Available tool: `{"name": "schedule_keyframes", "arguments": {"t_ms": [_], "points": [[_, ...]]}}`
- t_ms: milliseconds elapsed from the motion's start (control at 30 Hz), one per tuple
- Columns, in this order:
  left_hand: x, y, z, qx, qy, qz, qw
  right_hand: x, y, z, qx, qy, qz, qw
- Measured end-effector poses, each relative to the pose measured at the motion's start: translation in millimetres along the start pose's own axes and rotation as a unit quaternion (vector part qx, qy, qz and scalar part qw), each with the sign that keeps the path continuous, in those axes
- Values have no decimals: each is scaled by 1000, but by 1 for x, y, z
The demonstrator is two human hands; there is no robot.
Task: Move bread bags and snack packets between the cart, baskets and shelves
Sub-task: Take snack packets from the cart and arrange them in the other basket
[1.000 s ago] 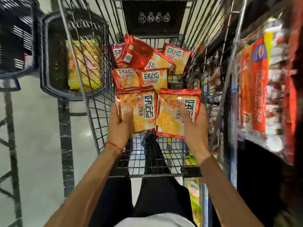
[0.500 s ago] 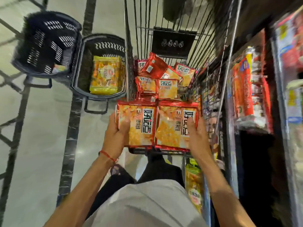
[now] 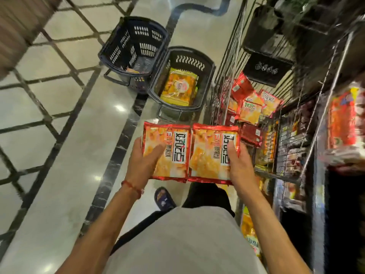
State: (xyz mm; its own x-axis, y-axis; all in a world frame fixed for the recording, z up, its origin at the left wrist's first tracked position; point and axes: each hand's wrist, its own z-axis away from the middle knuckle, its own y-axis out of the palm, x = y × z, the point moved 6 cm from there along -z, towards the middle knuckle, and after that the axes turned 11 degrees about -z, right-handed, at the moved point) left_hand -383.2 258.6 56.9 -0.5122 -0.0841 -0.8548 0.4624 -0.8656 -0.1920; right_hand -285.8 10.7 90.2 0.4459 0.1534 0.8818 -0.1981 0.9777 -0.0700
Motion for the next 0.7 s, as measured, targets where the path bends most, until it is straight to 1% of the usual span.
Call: {"name": "schedule_keyframes", "arguments": {"t_ms": [133, 333, 500, 700], "points": [[0, -45, 5, -42, -4, 20, 999, 14, 49, -2, 49, -19, 16, 998], [-3, -99, -24, -83, -26, 58, 995, 33, 118, -29, 97, -29, 22, 995], [-7, -137, -73, -83, -47, 67, 993, 47, 175, -68, 113, -17, 6, 993], [-39, -194, -173, -102, -50, 17, 993, 73, 260, -145, 118, -3, -6, 993]]}}
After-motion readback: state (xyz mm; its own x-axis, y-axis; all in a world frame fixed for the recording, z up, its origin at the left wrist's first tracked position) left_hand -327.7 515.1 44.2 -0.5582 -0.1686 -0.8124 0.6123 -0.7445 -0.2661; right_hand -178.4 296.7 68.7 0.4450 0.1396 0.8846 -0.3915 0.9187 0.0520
